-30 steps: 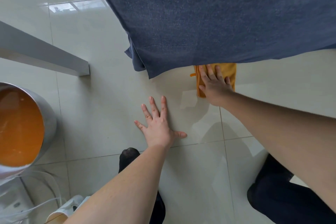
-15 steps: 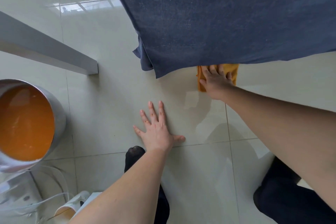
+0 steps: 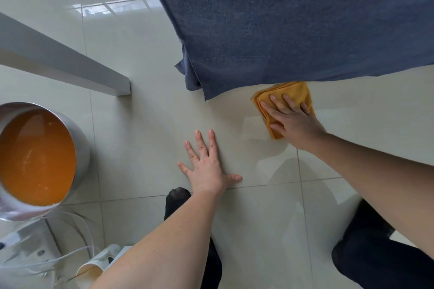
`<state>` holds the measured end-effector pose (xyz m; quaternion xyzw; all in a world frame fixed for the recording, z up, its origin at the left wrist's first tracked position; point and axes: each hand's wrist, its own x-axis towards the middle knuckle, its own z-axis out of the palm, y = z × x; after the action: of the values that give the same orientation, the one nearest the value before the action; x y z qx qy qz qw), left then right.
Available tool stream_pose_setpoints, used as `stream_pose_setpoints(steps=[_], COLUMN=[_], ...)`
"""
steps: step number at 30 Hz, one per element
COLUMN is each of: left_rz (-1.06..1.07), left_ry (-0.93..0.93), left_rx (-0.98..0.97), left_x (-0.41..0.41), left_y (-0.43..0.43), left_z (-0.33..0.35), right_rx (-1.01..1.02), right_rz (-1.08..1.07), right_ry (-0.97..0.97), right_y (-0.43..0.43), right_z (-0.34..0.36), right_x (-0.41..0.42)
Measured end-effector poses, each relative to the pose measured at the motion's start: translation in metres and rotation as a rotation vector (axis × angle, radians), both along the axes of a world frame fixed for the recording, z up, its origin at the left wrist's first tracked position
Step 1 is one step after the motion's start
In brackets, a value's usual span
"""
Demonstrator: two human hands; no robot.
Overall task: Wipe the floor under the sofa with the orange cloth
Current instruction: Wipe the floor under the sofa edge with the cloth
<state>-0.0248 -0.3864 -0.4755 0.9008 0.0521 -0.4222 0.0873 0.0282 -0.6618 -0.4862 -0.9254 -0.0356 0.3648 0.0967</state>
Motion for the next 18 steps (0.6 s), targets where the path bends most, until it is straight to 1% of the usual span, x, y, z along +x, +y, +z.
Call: stream_pose_setpoints(steps=[3, 6, 10, 12, 14, 16, 18], left_rz=[-0.006, -0.005, -0.013, -0.012, -0.018, -0.020, -0.015], left_ry=[-0.001, 0.003, -0.004, 0.001, -0.001, 0.001, -0.005], left_rx=[-0.004, -0.003, 0.007, 0.007, 0.014, 0.016, 0.011], left_x=[-0.001, -0.001, 0.000, 0.001, 0.001, 0.002, 0.002], left_y=[0.000, -0.001, -0.001, -0.001, -0.001, -0.001, -0.001], left_z=[-0.001, -0.001, -0.001, 0.000, 0.001, 0.002, 0.002], right_rx=[-0.015, -0.051, -0.044, -0.050, -0.020, 0.011, 0.016], right_rz=[0.018, -0.043, -0.256, -0.312, -0.278, -0.168, -0.037], right_ry=[0.009, 0.009, -0.011, -0.024, -0.040, -0.061, -0.063], right_y=[-0.022, -0.032, 0.001, 0.033, 0.064, 0.084, 0.081], right_z=[0.003, 0.004, -0.010, -0.015, -0.016, -0.014, -0.010], right_x=[-0.006, 0.010, 0.050, 0.062, 0.058, 0.033, -0.008])
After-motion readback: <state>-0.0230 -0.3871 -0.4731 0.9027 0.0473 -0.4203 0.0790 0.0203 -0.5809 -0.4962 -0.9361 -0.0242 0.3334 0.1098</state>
